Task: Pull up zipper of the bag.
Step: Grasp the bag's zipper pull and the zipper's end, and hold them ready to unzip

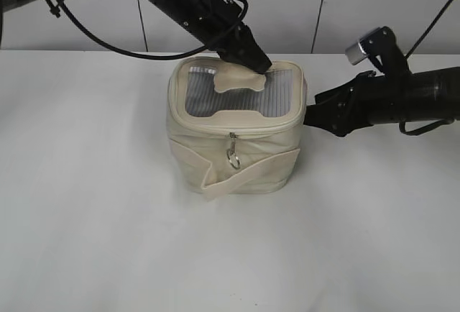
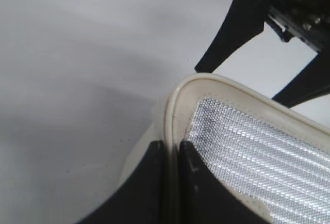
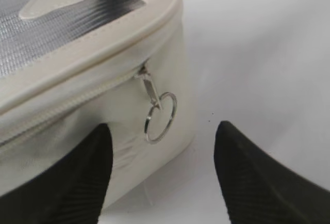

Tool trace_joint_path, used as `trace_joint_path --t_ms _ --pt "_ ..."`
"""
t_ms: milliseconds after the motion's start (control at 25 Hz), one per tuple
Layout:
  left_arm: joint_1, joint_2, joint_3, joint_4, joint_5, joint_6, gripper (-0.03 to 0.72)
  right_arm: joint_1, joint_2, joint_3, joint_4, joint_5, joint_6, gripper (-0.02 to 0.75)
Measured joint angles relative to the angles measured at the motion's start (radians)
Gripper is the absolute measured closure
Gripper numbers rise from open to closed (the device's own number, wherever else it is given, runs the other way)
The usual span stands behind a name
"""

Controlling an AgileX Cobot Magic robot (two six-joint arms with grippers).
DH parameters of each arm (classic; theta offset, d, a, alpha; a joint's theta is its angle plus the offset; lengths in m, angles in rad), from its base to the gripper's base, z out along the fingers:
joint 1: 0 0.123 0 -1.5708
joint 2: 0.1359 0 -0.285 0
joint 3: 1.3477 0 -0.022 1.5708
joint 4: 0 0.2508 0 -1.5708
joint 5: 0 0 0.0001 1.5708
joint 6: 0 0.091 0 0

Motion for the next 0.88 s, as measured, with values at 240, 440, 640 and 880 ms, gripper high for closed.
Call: trace_joint_path --t_ms 240,440,640,880 --pt "0.000 0.000 -0.001 0.003 -0.002 0.000 0.646 0.030 0.043 -0.024 0.056 -0.022 -0.005 0.269" --pt "0.000 0.000 -0.002 0.006 -0.003 -0.001 0.646 0.052 0.060 -0.066 0.084 -0.053 -0.005 0.372" --pt "0.001 0.000 -0.003 0.010 -0.003 -0.001 0.646 0.077 0.081 -0.090 0.098 -0.073 -0.005 0.447" --pt "0.001 0.000 -0.003 0.012 -0.003 -0.001 0.649 0.080 0.073 -0.100 -0.069 -0.103 0.190 0.447"
